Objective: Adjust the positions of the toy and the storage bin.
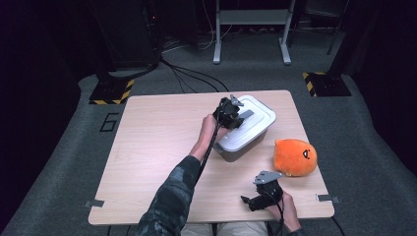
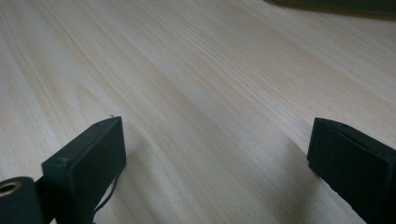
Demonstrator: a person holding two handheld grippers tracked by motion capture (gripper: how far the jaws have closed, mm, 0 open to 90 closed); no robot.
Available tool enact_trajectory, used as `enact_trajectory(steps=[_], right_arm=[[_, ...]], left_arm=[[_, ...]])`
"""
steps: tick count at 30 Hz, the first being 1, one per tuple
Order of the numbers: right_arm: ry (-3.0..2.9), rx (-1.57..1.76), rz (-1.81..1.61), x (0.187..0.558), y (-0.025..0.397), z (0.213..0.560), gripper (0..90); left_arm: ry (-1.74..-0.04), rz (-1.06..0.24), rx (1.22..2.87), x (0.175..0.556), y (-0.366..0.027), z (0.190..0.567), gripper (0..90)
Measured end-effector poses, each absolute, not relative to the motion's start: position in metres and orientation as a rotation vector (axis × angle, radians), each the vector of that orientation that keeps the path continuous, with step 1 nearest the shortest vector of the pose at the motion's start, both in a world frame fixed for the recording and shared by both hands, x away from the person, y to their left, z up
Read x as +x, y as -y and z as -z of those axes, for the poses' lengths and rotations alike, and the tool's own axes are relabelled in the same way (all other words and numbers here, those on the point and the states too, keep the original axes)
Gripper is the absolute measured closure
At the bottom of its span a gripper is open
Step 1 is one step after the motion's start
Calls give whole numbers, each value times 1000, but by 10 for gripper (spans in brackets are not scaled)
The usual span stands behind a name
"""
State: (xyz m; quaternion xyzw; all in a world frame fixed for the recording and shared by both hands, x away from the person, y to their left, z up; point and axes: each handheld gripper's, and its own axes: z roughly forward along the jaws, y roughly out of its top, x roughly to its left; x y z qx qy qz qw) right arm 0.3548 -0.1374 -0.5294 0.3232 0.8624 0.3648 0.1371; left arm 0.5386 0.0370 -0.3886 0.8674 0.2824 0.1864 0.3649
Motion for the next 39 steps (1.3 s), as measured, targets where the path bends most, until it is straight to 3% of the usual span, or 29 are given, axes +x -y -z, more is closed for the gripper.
enact_trajectory(steps=[39], right_arm=[[-2492, 942, -1056, 355, 137, 530, 38]], left_arm=[[-707, -433, 2210, 484, -107, 392, 663]])
